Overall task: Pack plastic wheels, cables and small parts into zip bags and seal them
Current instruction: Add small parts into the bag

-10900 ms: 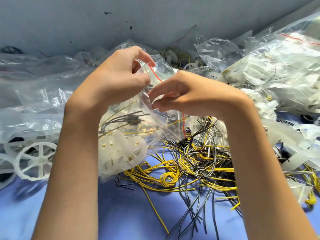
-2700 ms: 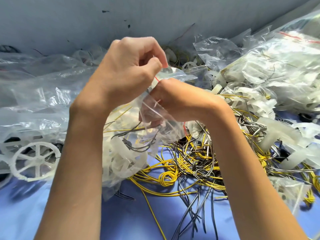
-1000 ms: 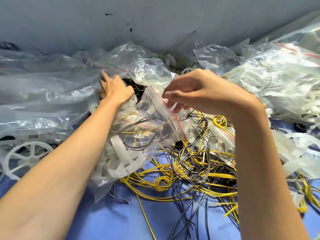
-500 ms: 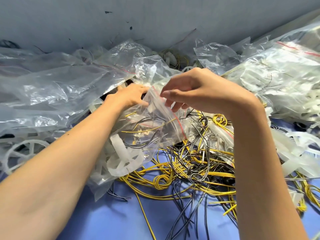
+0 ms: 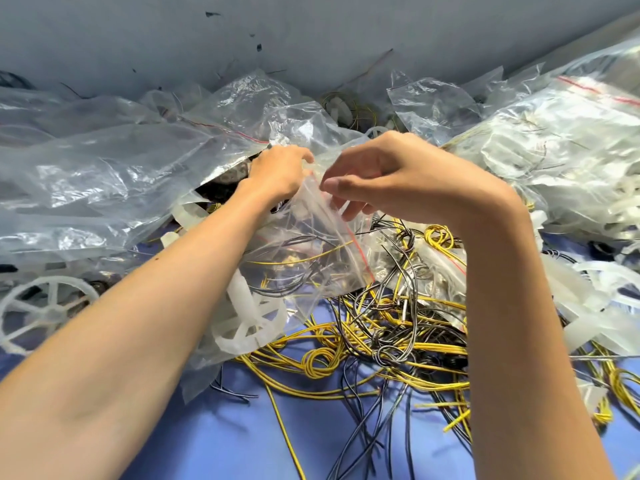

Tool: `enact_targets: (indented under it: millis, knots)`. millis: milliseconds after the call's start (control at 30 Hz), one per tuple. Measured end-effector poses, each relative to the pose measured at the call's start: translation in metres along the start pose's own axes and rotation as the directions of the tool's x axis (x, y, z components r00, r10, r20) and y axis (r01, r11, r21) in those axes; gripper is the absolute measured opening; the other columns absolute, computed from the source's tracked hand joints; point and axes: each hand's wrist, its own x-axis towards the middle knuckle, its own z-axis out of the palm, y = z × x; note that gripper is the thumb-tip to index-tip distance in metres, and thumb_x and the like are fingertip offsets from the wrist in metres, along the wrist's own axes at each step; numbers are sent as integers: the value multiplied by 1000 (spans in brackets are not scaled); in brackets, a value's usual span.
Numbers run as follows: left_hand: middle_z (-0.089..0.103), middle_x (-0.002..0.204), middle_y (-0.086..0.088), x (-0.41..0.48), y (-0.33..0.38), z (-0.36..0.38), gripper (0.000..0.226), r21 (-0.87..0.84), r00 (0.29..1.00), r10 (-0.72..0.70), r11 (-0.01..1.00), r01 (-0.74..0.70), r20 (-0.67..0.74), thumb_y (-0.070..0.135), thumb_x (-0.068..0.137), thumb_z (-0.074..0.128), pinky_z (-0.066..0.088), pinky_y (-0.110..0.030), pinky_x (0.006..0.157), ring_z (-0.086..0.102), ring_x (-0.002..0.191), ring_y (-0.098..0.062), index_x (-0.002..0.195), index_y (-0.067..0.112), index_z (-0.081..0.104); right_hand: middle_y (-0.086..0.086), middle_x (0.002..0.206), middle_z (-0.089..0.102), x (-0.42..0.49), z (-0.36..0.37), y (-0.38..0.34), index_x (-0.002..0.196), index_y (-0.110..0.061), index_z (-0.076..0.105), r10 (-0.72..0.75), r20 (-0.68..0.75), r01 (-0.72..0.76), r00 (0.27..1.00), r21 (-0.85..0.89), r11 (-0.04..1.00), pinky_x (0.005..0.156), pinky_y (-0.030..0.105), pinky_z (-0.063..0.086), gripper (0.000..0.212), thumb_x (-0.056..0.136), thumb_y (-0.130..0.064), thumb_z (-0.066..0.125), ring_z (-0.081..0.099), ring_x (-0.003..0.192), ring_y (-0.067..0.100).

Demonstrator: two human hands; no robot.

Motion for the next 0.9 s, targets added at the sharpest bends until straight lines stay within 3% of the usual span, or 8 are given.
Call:
enact_targets:
  millis: [133, 267, 367, 467, 633, 733, 800, 900]
  knots:
    - [60, 117, -17, 2, -3, 7, 38, -66, 997, -48, 996, 51, 54, 16, 91, 47, 40, -39, 78, 55, 100, -36, 128, 21, 40, -4, 83, 74, -4, -4, 5, 95, -19, 71, 29, -12, -29, 1000, 20, 999, 77, 40, 57, 18, 92, -31, 57, 69, 70, 2]
    - [52, 134, -18, -11, -25, 7, 53, -164, 942, -93, 975, 152, 322, 31, 97, 45, 37, -51, 103, 50, 119, -40, 145, 16, 28, -4, 83, 74, -7, -7, 6, 94, -20, 72, 40, -15, -40, 999, 48, 998, 80, 39, 57, 19, 91, -33, 58, 70, 71, 3]
    - [46, 140, -18, -28, -36, 2, 49, -116, 865, 20, 992, 45, 501, 29, 98, 47, 32, -46, 109, 43, 129, -36, 141, 6, 39, -5, 83, 74, -7, -8, 6, 96, -20, 71, 39, -6, -38, 999, 40, 998, 80, 38, 57, 18, 92, -31, 57, 70, 70, 2]
    - [44, 141, -21, -41, -41, -21, 44, -144, 831, 99, 989, -23, 547, 32, 98, 45, 33, -36, 106, 41, 129, -33, 131, 2, 48, -6, 83, 74, -6, -7, 4, 97, -21, 71, 31, 14, -31, 999, 23, 999, 79, 36, 57, 19, 92, -33, 57, 69, 71, 1]
    - [32, 153, -2, -59, -54, -45, 52, 4, 786, 3, 1000, -6, 619, 32, 98, 48, 26, -28, 109, 34, 137, -19, 147, 19, 33, -6, 83, 74, -5, -8, 6, 95, -22, 71, 38, 7, -39, 999, 38, 999, 80, 37, 57, 20, 90, -36, 58, 69, 71, 1]
    - [50, 141, -5, -72, -58, -40, 45, 136, 876, -4, 988, -70, 483, 14, 93, 53, 37, -30, 97, 47, 126, -26, 137, 25, 49, -6, 83, 74, -5, -7, 7, 96, -21, 71, 37, 8, -38, 999, 43, 998, 78, 32, 58, 20, 91, -35, 58, 70, 70, 2]
    - [63, 125, -7, -76, -55, -41, 39, 108, 956, 12, 993, -46, 294, 4, 86, 56, 41, -28, 87, 56, 115, -28, 121, 19, 65, -6, 83, 74, -5, -7, 6, 97, -21, 71, 41, 5, -41, 999, 40, 998, 78, 31, 58, 19, 91, -34, 58, 70, 70, 2]
    - [72, 95, -7, -79, -48, -50, 18, 30, 993, 7, 999, -11, 121, 7, 79, 63, 45, -26, 77, 65, 96, -28, 89, 16, 75, -6, 84, 74, -5, -7, 5, 97, -21, 71, 38, 3, -38, 999, 35, 999, 79, 32, 57, 19, 91, -34, 58, 69, 71, 1]
